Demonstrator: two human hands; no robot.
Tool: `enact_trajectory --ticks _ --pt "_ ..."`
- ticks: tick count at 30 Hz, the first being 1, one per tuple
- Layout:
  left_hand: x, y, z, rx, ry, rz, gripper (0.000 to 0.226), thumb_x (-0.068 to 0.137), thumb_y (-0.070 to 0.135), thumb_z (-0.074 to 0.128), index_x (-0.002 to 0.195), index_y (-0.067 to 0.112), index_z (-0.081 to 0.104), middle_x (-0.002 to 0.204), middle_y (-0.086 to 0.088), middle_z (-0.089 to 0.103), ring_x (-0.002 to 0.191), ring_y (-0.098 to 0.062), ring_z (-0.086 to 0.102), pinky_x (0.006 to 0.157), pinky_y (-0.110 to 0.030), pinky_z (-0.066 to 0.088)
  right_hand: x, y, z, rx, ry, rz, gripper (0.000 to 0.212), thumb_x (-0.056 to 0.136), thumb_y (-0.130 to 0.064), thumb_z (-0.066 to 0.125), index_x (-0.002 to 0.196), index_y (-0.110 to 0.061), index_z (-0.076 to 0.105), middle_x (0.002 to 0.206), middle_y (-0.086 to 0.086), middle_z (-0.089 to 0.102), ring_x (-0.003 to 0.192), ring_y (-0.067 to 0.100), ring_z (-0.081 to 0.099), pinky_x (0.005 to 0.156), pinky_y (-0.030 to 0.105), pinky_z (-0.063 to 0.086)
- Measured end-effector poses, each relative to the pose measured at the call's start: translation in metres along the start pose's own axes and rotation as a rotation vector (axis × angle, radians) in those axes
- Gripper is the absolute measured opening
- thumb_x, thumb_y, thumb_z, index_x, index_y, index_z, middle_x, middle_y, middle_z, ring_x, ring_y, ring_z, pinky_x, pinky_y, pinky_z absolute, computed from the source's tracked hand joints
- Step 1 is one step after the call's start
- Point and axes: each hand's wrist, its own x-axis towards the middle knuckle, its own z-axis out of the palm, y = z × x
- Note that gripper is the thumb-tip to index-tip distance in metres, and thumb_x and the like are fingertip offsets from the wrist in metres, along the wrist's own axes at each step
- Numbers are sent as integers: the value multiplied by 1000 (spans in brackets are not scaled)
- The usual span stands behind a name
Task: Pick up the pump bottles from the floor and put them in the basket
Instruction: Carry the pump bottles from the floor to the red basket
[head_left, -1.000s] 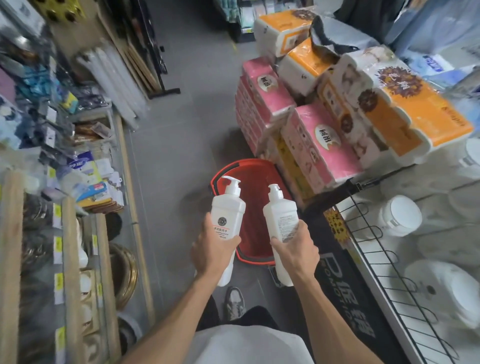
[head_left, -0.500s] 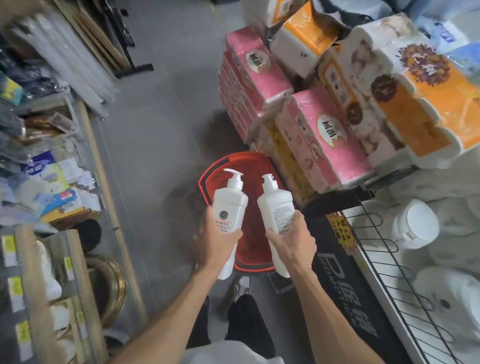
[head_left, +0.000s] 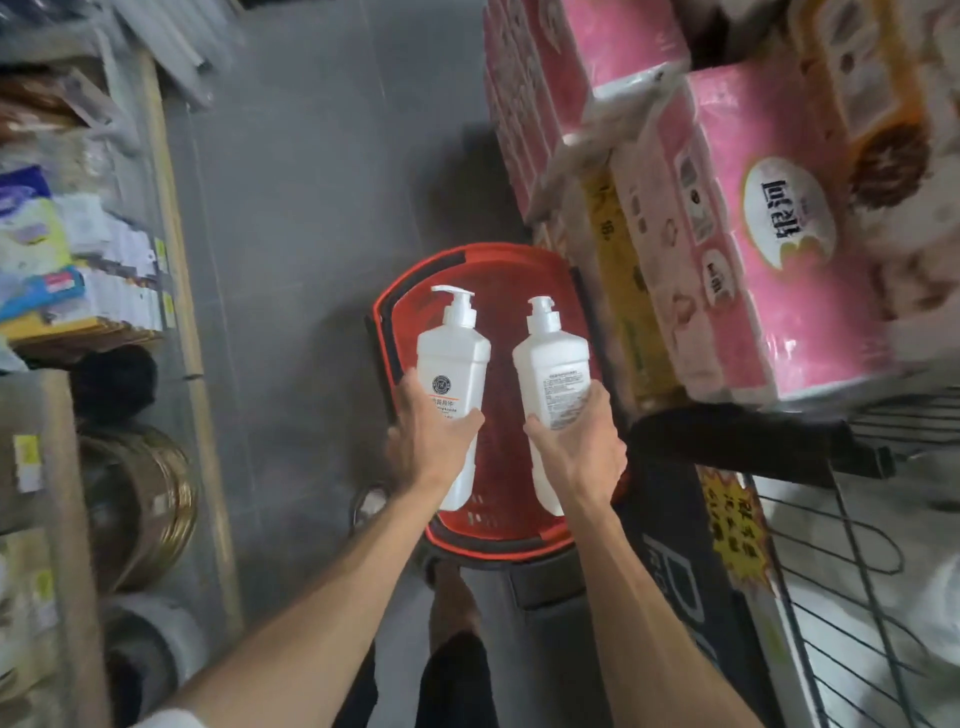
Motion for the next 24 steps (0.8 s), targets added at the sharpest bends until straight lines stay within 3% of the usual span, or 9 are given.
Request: enact_trajectory --ticks 5,9,13,19,24 --pt "37 -14 56 14 13 -50 86 71 45 75 139 28 26 122 2 58 103 -35 63 82 -41 48 48 26 45 -5 -17 -3 70 72 -44 82 126 -25 42 99 -11 52 82 13 52 81 34 45" --pt "72 -29 100 36 4 -77 91 73 43 76 145 26 24 127 1 58 104 -33 63 83 -38 47 84 44 94 -15 -22 -6 74 72 -44 81 131 -21 42 104 -5 58 89 21 64 83 40 49" --pt "109 -48 142 42 -1 -71 93 73 43 76 147 24 22 132 1 56 104 -34 64 87 -43 50 115 61 143 -9 -47 10 73 71 -45 79 131 -23 43 108 -4 62 94 27 67 85 44 52" --pt "163 -74 205 -8 35 -94 95 70 44 77 147 23 26 130 1 57 105 -35 64 88 -45 51 160 91 214 -25 -60 22 76 71 -42 82 133 -19 45 115 1 64 98 30 67 81 40 46" --pt "207 -97 255 -54 34 -132 90 69 44 77 143 26 30 129 4 55 105 -35 63 88 -43 49 195 119 269 -5 -72 45 75 70 -41 83 133 -19 46 114 5 65 96 34 66 79 39 51"
